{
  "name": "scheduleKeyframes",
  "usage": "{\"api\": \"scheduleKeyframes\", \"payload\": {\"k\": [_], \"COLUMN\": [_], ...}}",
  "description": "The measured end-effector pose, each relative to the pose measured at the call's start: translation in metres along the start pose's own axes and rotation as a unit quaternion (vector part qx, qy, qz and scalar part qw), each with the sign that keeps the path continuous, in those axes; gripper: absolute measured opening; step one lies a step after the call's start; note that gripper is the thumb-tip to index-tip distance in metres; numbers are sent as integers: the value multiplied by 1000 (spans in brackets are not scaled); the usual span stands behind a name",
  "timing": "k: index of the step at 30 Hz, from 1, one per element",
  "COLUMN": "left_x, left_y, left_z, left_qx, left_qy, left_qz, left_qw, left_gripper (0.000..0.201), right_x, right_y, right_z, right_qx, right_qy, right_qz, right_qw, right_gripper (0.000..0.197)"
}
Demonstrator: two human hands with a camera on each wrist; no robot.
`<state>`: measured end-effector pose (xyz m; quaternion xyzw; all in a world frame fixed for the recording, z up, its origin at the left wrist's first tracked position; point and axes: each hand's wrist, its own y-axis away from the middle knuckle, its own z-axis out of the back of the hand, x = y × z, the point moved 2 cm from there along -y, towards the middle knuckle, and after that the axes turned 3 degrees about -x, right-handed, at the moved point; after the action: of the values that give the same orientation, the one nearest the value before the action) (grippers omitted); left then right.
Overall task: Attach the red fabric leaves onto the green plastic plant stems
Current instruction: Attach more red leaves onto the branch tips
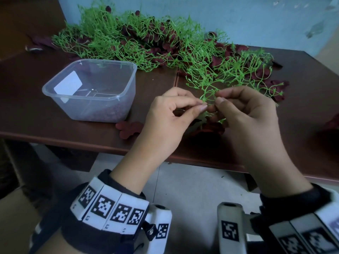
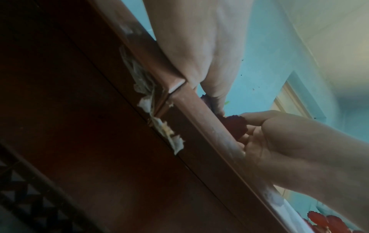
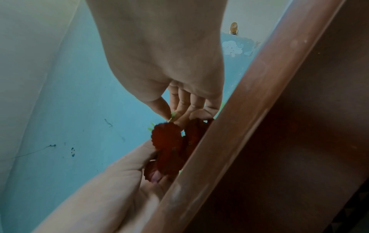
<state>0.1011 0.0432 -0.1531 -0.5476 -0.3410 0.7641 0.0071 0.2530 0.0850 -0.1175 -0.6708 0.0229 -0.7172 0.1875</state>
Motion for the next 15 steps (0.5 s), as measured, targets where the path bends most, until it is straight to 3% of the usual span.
{"api": "scheduleKeyframes", "payload": {"k": [3, 7, 15], "left_x": [0, 1, 2], "left_y": [0, 3, 3], "left_z": [-2, -4, -5], "left_qx": [-11, -28, -42], "left_qy": [-14, -16, -16], "left_qz": [-16, -36, -46], "left_qw": [1000, 999, 998], "left_gripper": [8, 5, 7], "right_x": [1, 3, 18], "right_y": [2, 5, 16], "right_z": [0, 4, -1], "right_qx": [-23, -94, -123], "right_qy": [66, 197, 219], "right_qz": [31, 108, 170], "right_qw": [997, 970, 953], "right_gripper": [6, 6, 11]}}
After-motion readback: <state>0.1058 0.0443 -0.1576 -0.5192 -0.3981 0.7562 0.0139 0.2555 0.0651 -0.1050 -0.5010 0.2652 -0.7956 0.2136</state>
